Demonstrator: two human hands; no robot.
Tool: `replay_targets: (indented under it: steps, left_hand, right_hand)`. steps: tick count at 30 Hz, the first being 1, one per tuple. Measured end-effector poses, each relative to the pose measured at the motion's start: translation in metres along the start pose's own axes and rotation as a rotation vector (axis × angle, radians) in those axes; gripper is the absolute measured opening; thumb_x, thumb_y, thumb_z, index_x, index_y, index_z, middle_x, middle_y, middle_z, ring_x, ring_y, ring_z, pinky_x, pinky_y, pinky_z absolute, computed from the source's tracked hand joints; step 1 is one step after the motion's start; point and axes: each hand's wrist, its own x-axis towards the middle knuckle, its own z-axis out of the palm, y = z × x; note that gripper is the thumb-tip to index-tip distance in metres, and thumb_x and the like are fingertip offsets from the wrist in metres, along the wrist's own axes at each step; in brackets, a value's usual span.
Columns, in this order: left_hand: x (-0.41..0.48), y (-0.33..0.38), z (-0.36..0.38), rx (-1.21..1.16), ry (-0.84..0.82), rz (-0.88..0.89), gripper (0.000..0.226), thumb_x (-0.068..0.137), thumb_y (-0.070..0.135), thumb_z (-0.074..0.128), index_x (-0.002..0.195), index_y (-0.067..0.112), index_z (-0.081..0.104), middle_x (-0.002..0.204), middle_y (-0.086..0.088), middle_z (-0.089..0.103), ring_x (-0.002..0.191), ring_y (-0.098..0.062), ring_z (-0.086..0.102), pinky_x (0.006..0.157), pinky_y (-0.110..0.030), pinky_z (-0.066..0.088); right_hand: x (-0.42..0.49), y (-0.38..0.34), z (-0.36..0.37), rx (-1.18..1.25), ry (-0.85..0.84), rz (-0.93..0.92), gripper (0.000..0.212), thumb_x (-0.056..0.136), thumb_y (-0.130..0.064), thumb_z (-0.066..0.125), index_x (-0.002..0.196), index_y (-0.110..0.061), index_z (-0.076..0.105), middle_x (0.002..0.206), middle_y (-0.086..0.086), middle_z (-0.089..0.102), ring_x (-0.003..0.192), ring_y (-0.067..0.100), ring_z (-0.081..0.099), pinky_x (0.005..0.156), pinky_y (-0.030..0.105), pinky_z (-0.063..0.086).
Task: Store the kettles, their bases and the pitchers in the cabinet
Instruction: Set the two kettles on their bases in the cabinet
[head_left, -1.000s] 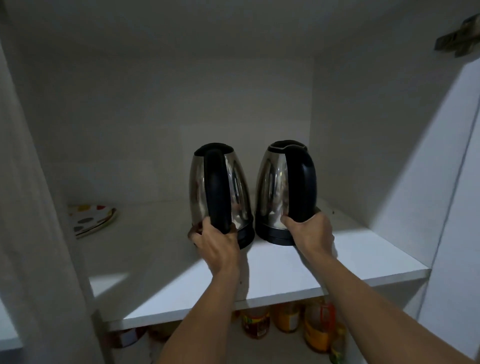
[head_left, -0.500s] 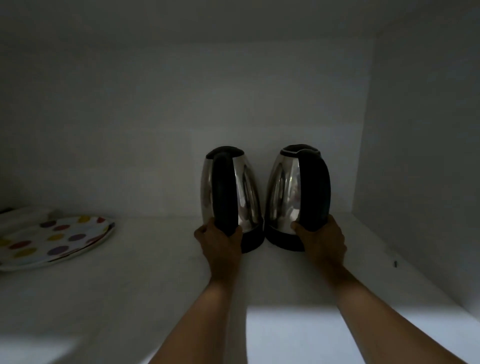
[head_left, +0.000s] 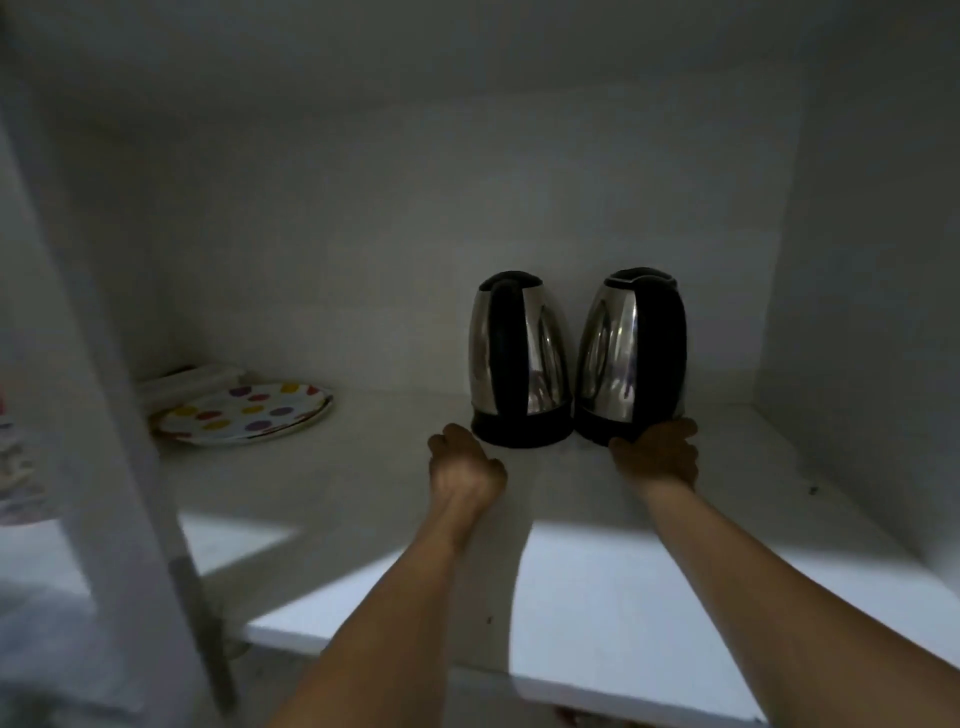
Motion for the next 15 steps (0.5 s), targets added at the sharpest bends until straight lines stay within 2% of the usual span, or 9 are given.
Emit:
replay_targets:
  steps: [2,5,7,11,15]
  left_hand:
    - [-0.031,-0.008,-0.035,0.041,0.031,-0.035,0.049,0.088,0.024,0.056,0.128,-0.002,0.045,0.132,-0.022,0.044,0.122,-0.038,0.049,0.101,-0.036,0.042]
    - [-0.089,-0.029,-0.100,0.139,0.134,-0.020,0.047,0.092,0.023,0.058,0.130,-0.002,0.048,0.135,-0.020,0.043,0.124,-0.036,0.048,0.106,-0.038,0.040]
    - [-0.135,-0.050,-0.143,0.186,0.221,-0.018,0.047,0.093,0.025,0.055,0.132,0.000,0.048,0.138,-0.017,0.041,0.126,-0.035,0.047,0.107,-0.040,0.039]
    - [-0.226,-0.105,-0.233,0.324,0.403,-0.115,0.044,0.093,0.028,0.052,0.129,0.003,0.049,0.137,-0.017,0.044,0.129,-0.035,0.045,0.107,-0.050,0.039]
    - [-0.337,-0.165,-0.341,0.507,0.579,-0.304,0.047,0.096,0.033,0.046,0.133,0.004,0.045,0.141,-0.014,0.042,0.134,-0.033,0.038,0.108,-0.057,0.034]
  right_hand:
    - [-0.050,-0.012,0.006,-0.115,-0.056,-0.124,0.087,0.092,-0.027,0.062,0.150,0.008,0.008,0.147,0.033,0.035,0.133,0.045,0.042,0.103,0.043,0.040]
    - [-0.143,-0.032,0.015,-0.159,-0.140,-0.299,0.065,0.095,-0.030,0.058,0.144,0.000,0.027,0.142,0.029,0.040,0.126,0.047,0.049,0.097,0.046,0.044]
    - [-0.209,-0.044,0.019,-0.176,-0.228,-0.412,0.057,0.097,-0.035,0.054,0.139,-0.004,0.032,0.143,0.025,0.040,0.125,0.045,0.050,0.096,0.046,0.043]
    - [-0.333,-0.066,0.029,-0.164,-0.404,-0.609,0.059,0.096,-0.043,0.048,0.142,-0.009,0.034,0.146,0.021,0.039,0.129,0.043,0.047,0.100,0.048,0.041]
    - [-0.470,-0.086,0.038,-0.105,-0.615,-0.789,0.057,0.095,-0.046,0.047,0.141,-0.013,0.036,0.147,0.019,0.037,0.130,0.044,0.045,0.103,0.051,0.039]
